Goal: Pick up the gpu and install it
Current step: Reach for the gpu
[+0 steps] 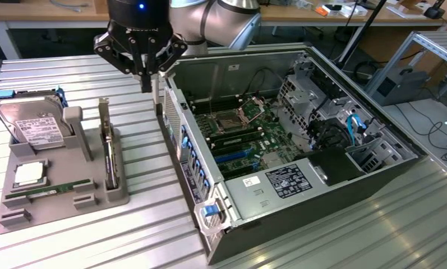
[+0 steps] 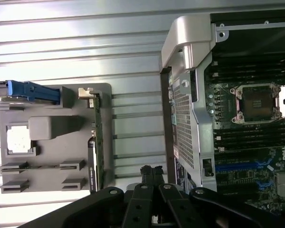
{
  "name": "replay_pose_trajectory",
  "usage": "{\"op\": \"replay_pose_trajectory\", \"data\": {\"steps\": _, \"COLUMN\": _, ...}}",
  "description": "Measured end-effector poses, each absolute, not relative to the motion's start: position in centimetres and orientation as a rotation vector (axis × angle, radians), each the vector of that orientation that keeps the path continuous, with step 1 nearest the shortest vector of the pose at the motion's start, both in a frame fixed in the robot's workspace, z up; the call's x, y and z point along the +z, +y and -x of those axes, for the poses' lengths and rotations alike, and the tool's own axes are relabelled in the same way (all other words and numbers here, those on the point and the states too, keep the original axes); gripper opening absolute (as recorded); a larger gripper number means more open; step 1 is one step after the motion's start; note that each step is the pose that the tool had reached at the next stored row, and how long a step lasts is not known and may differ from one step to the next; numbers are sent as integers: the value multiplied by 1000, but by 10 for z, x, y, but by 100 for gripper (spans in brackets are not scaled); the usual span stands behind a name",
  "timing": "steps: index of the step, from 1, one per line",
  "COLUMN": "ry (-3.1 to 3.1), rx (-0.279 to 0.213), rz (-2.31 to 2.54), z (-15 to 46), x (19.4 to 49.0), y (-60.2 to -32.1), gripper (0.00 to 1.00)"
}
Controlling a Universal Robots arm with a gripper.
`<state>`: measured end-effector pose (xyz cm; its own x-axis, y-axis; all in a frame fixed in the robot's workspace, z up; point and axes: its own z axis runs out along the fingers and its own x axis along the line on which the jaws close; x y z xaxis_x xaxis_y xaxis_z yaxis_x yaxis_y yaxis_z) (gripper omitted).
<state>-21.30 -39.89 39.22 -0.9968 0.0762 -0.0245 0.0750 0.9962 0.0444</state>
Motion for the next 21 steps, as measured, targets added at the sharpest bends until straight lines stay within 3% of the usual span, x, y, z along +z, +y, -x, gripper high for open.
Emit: {"op": "replay_pose_trajectory", "data": {"steps": 21, "ry": 3112, "rx": 68, "rz": -118, "z": 234, "x": 391, "y": -399, "gripper": 11}}
